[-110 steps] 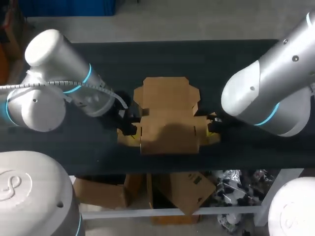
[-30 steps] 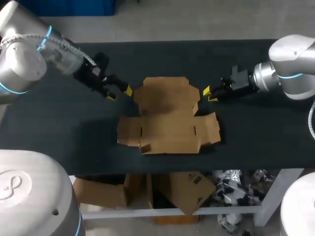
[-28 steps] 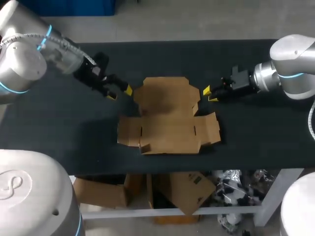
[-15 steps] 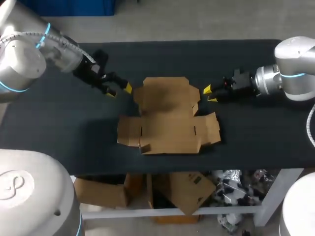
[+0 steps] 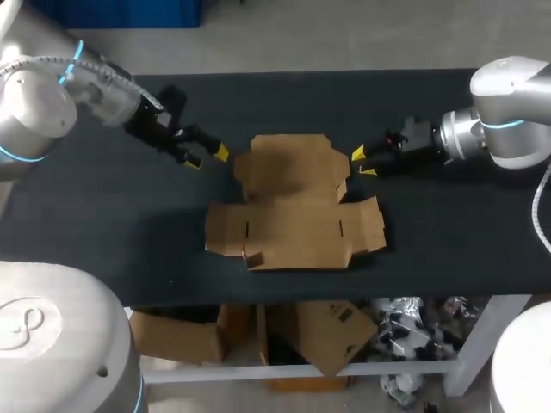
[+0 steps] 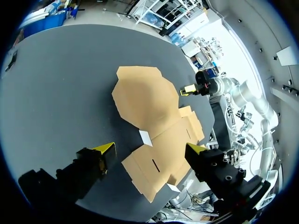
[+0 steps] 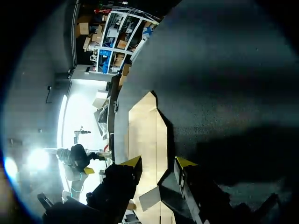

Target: Assemble the packaging by folding the flat box into shape, placing the metal phone stand inside, and closing the box properly

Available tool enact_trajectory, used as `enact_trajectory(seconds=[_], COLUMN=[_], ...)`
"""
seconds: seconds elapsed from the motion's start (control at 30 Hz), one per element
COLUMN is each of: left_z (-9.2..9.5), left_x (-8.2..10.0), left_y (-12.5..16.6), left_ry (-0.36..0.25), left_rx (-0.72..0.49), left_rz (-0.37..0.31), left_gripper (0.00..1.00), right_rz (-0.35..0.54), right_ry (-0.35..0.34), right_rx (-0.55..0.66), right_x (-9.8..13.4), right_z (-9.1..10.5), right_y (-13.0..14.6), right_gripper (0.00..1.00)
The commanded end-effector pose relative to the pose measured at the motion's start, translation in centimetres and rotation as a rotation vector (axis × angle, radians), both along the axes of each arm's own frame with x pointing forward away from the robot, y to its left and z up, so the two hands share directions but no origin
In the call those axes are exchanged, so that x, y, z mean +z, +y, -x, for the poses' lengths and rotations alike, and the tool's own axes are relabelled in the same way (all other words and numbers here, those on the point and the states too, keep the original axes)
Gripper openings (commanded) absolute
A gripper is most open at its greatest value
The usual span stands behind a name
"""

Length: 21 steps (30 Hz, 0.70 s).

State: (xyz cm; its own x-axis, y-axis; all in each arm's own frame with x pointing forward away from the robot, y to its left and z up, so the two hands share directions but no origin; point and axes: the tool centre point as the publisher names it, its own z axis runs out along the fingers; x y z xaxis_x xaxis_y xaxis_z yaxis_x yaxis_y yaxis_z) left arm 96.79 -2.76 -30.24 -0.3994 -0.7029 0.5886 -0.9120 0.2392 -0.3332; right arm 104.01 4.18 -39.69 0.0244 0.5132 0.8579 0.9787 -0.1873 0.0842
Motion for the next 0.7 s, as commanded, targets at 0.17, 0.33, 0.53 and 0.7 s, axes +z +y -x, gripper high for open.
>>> enact_trajectory(seconds=[0.17,0.33,0.53,0.7], left_z=[0.4,0.5,0.6,0.6], left_x=[0.1,0.0,0.0,-0.1], left_y=[0.4,0.7,0.9,1.1], left_ry=[-0.007,-0.007,-0.008,-0.007], left_rx=[0.004,0.006,0.005,0.006], left_rz=[0.004,0.005,0.005,0.005], left_gripper=[1.00,1.00,1.00,1.00], right_rz=[0.011,0.017,0.026,0.020], right_ry=[0.021,0.029,0.036,0.041], right_rx=[-0.010,-0.012,-0.008,-0.006], right_x=[-0.4,-0.5,-0.9,-1.3], right_z=[-0.5,-0.8,-1.1,-1.2], right_y=[0.6,0.8,1.1,1.2], right_gripper=[0.46,0.46,0.46,0.46])
